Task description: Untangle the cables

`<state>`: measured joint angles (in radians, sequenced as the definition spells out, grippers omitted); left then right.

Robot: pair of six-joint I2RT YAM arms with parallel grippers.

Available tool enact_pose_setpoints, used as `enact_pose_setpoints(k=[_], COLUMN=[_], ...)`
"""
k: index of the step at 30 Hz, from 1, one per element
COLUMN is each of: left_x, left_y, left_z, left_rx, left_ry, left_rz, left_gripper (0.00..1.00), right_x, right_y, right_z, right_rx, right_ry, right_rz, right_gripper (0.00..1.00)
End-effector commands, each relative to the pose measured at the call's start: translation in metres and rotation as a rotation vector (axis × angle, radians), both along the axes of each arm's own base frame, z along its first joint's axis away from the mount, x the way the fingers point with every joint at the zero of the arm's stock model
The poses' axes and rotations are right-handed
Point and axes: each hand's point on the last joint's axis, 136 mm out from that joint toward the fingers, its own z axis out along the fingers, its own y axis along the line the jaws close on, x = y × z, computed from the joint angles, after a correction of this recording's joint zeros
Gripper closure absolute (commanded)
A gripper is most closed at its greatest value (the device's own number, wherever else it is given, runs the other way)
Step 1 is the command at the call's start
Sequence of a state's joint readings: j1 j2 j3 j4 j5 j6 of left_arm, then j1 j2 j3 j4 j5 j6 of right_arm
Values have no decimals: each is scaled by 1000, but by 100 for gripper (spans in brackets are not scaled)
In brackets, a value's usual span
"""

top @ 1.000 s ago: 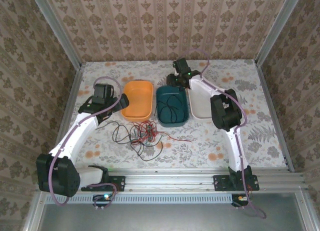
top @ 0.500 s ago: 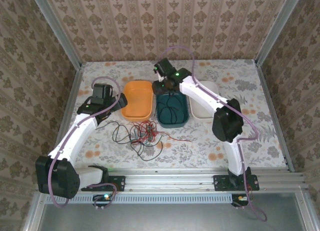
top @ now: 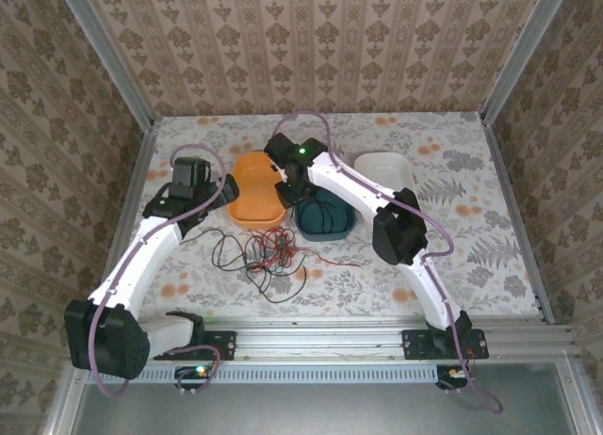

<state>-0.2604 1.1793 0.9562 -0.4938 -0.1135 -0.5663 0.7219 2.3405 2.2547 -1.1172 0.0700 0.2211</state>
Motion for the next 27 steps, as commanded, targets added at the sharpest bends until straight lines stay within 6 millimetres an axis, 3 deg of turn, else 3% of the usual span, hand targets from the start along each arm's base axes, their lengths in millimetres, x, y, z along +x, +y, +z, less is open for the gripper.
enact_pose_setpoints(k=[1, 7, 13, 17, 22, 27], left_x=[-6, -6, -5, -5, -4, -2], left_y=[6, 5, 4, 3, -3, -11], left_z=[2, 3, 7, 6, -2, -5], left_rx=[9, 7, 13, 13, 11, -3], left_ry=[-2, -2, -7, -14, -2, 6], left_rz=[16, 10, -2, -10, -29, -48], left_gripper=[0, 0, 0, 0, 0, 0], right_x=[-4, -6, -23, -14, -18, -30], right_y=[-15, -16, -3, 1, -1, 1], right_z=[-4, -6, -1, 28, 57, 37], right_rx=[-98, -129, -83, 94, 349, 498], right_ry=[24, 35, 77, -61, -158, -89], right_rz=[13, 34, 104, 70, 78, 135], right_gripper=[57, 59, 61, 60, 58, 56])
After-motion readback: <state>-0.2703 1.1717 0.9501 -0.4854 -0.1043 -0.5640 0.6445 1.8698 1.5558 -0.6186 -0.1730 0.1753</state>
